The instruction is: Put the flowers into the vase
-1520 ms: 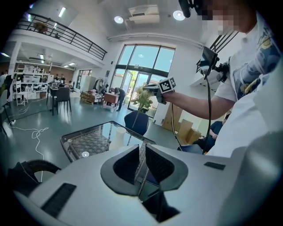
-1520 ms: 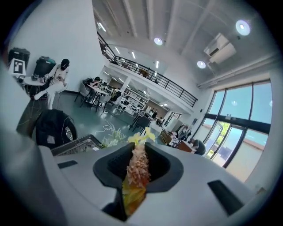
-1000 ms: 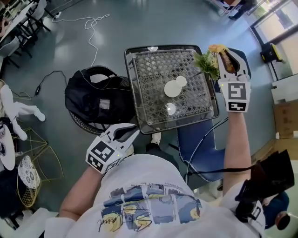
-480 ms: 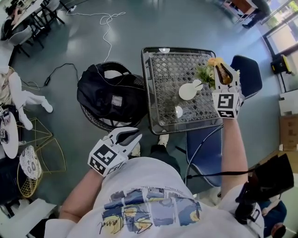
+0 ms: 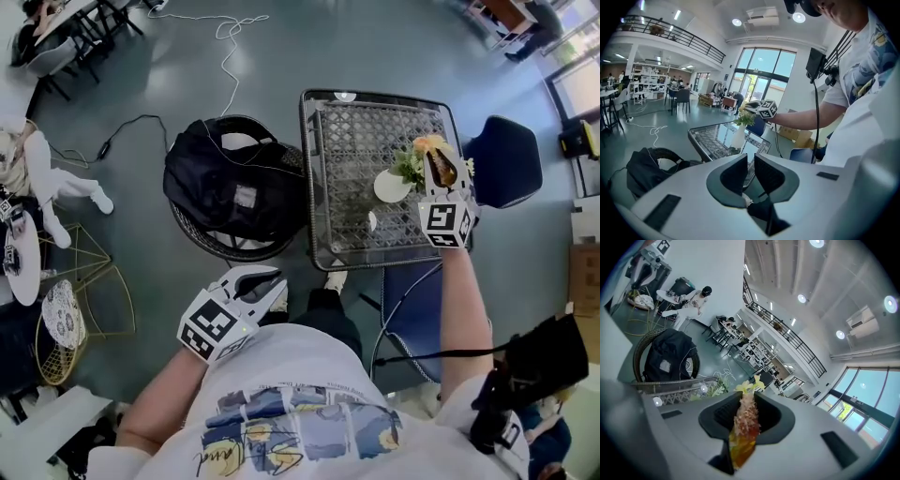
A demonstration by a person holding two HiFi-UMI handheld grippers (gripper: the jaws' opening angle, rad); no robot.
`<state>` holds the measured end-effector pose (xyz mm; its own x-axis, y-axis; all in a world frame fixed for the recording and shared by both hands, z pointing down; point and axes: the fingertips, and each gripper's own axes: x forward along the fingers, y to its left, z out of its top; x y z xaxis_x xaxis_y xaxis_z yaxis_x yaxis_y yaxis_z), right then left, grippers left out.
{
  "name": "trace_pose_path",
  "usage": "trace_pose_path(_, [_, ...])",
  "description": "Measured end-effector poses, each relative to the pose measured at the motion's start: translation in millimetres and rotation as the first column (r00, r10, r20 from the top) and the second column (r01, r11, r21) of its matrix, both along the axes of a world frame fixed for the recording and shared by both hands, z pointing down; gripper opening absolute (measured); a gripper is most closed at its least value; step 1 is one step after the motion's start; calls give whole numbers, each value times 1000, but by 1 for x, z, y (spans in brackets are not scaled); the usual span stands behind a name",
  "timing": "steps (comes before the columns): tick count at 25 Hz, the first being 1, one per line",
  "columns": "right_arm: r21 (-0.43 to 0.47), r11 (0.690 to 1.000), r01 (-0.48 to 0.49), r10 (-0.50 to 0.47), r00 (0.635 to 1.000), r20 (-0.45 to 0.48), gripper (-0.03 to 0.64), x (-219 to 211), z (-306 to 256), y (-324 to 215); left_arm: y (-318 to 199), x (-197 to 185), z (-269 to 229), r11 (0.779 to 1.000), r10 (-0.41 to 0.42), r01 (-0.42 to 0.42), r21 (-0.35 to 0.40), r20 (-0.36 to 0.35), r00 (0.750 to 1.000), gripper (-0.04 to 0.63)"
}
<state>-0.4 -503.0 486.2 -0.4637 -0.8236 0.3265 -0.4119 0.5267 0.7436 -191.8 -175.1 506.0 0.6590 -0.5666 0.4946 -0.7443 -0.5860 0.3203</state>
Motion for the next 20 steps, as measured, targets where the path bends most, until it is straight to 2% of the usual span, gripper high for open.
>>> trace_pose_path(4, [-23,1000,13,-12,1000,18,77,-4,19,1,5,1,5,1000,-6,6,-22,-3,1000,31])
trace_pose_path(12, [-51,999,0,3,998,67,92,-6,18,-3,4,0,9,999,-3,3,-32,-11,1000,31])
trace_pose_path(20, [-84,996,-2,13,991,130,152,-7,10,2,6,-6,12,1000,4,-4,-25,-17,1000,31])
